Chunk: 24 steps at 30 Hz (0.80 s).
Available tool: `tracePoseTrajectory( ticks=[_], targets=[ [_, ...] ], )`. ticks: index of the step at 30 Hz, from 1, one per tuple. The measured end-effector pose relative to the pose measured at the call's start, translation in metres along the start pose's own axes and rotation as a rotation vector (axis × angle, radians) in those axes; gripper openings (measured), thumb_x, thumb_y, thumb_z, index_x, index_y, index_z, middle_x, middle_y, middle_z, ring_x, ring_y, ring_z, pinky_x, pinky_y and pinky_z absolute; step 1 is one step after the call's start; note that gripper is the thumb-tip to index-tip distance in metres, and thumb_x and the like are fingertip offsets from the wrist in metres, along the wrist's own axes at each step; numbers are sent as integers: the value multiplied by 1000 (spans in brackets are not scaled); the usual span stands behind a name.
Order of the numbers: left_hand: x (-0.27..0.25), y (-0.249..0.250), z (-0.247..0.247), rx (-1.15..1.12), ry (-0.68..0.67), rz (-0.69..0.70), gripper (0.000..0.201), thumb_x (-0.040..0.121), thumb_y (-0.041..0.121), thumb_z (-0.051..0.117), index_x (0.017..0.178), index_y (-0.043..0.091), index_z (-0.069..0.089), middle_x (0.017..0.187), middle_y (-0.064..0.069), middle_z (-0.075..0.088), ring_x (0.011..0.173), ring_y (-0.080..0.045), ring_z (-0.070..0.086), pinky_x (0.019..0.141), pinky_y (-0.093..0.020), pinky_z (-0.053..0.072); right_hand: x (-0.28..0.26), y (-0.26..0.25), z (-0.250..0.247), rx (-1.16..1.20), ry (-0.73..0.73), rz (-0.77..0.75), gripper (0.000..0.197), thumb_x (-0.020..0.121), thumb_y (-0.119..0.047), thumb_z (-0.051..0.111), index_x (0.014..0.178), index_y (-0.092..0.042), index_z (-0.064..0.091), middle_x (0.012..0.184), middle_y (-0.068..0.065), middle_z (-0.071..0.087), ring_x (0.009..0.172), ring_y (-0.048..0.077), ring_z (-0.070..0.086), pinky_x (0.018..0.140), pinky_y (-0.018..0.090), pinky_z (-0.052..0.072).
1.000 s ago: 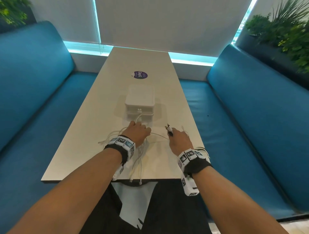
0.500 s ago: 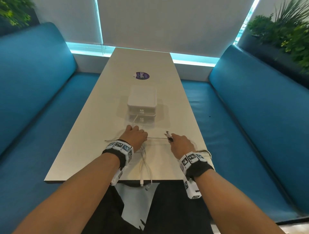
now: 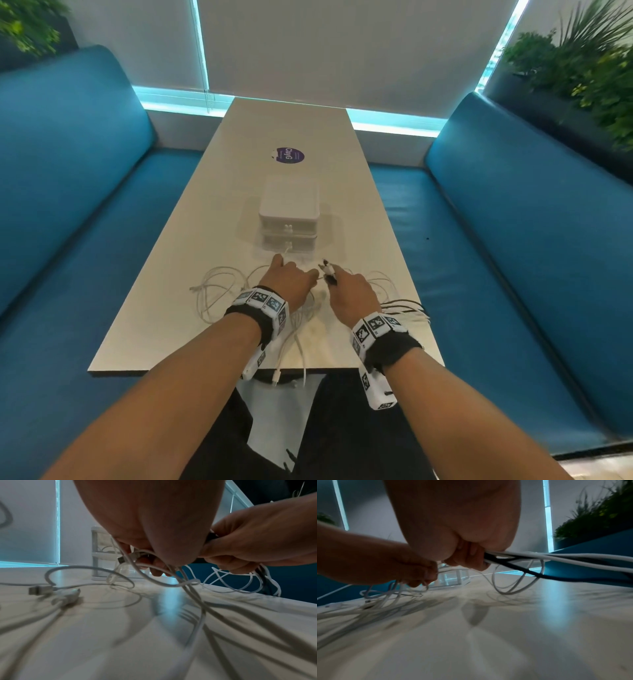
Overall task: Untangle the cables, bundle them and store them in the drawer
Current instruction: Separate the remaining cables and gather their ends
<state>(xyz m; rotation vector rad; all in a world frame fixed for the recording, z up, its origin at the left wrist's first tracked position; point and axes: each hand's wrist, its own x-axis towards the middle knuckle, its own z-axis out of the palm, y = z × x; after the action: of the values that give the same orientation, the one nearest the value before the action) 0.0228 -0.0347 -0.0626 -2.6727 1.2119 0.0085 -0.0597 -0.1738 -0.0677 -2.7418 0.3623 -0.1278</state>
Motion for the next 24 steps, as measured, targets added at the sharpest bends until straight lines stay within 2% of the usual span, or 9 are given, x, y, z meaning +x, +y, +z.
tracePoseTrajectory(
  ticks=[3,5,9,12,14,17,20,22,24],
  targets=[
    [0,2,0,2,29,36,24,101,18,39,124,24,46,90,3,67,92,-27,57,97,-47,29,-1,3,4,3,-44,-33,24,101,-28,40,120,-22,52,96,15,66,88,36,63,65,34,41],
    [-2,-1,2,-1,48,55,21,103,19,39,121,25,47,95,3,65,94,-26,57,96,-46,30,-2,5,2,-37,-48,-24,23,101,-31,39,119,-23,52,95,14,65,87,35,62,64,34,41],
    [-6,-15,5,-1,23,78,17,104,23,36,114,24,51,101,2,64,97,-25,56,96,-45,29,-4,10,-3,-218,-92,-6,23,100,-28,39,115,-21,55,98,11,65,87,32,64,69,37,49],
    [-8,-33,3,-10,8,27,19,106,22,35,111,22,52,104,2,63,100,-24,55,96,-43,30,-5,28,-9,-254,-93,151,22,98,-22,40,106,-17,60,98,8,66,88,29,65,74,36,52],
    [-8,-42,0,-61,60,-8,21,107,26,34,110,21,54,105,2,63,102,-23,55,96,-42,31,-5,43,-16,-265,-80,283,21,96,-19,41,104,-15,61,101,7,66,90,28,65,74,36,51],
    [-9,-47,-3,-153,144,-49,19,105,20,34,110,21,52,106,3,60,101,-23,55,95,-41,32,-6,61,-28,-245,-74,422,22,95,-12,42,102,-11,63,105,8,68,97,29,67,76,36,51],
    [-8,-50,-5,-278,185,-88,25,106,26,29,116,22,51,110,3,58,103,-22,57,97,-42,31,-4,64,-31,-195,-2,428,21,96,-11,40,113,-9,53,109,12,66,100,33,66,79,41,52],
    [-9,-51,-4,-323,204,-88,31,105,28,30,128,22,50,124,3,57,112,-21,55,100,-43,30,-1,58,-30,-123,65,358,26,100,-20,38,125,-14,43,104,15,65,94,36,64,74,42,49],
    [-12,-51,-5,-342,191,-66,35,102,23,37,135,21,48,132,2,52,119,-21,51,103,-43,30,0,49,-25,-48,72,254,31,102,-30,37,131,-20,42,99,16,65,87,37,64,71,40,48]
  ],
)
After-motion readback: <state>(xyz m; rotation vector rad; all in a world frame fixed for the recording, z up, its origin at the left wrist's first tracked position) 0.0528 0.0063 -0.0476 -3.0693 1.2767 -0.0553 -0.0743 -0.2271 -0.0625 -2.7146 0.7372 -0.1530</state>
